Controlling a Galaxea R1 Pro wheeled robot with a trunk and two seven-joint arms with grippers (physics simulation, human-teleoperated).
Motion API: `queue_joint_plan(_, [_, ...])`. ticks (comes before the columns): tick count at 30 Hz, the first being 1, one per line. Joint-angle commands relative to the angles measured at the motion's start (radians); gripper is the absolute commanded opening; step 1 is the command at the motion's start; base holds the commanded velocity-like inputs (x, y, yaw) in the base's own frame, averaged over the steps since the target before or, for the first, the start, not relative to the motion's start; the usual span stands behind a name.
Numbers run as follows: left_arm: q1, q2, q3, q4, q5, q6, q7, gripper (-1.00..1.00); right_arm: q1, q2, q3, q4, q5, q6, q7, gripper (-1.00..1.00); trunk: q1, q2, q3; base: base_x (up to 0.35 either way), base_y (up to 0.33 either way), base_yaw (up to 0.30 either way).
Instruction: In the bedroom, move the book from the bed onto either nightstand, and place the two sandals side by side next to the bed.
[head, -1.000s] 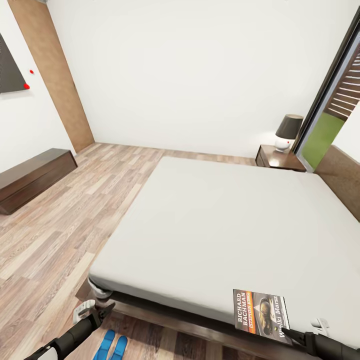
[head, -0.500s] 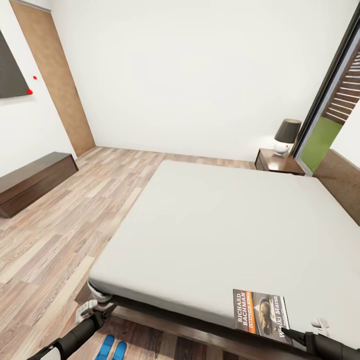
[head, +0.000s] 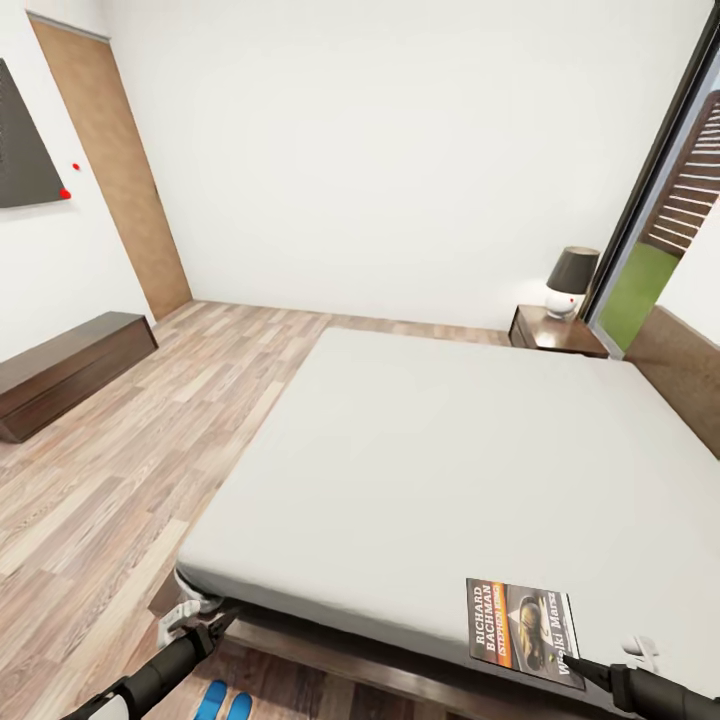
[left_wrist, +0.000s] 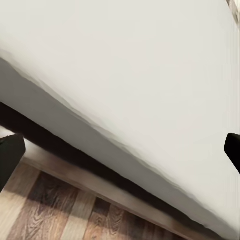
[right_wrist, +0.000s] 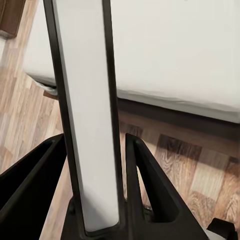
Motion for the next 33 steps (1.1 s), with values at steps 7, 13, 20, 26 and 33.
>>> queue_joint_plan(7, [-0.001,-0.022,-0.001,0.001,-0.063,-0.020,0.066,1.00,-0.001,0.000,0.008,0.001,-0.010,0.006,0.002,-1.00,0.001,-0.002,0.009,0.000,0.000,0.000])
queue_joint_plan(13, [-0.001,-0.118,-0.012,0.002,-0.317,-0.034,0.354,1.00,-0.001,-0.001,0.008,0.000,-0.010,0.006,0.003,-1.00,0.001,-0.002,0.019,0.000,0.000,0.000])
queue_joint_plan(20, [0.040,-0.158,-0.013,0.002,-0.435,-0.036,0.469,1.00,-0.001,0.001,0.008,0.000,-0.010,0.006,0.002,-1.00,0.001,-0.002,0.030,0.000,0.000,0.000])
queue_joint_plan(26, [0.067,-0.169,-0.013,0.000,-0.540,-0.038,0.485,1.00,-0.001,0.001,0.008,0.061,-0.010,0.006,0.005,-1.00,0.001,-0.002,0.040,0.000,0.000,0.000])
queue_joint_plan(33, [0.069,-0.166,-0.013,0.000,-0.597,-0.037,0.487,1.00,-0.001,0.000,0.008,0.142,-0.011,0.005,0.005,-1.00,0.001,-0.002,0.051,0.000,0.000,0.000])
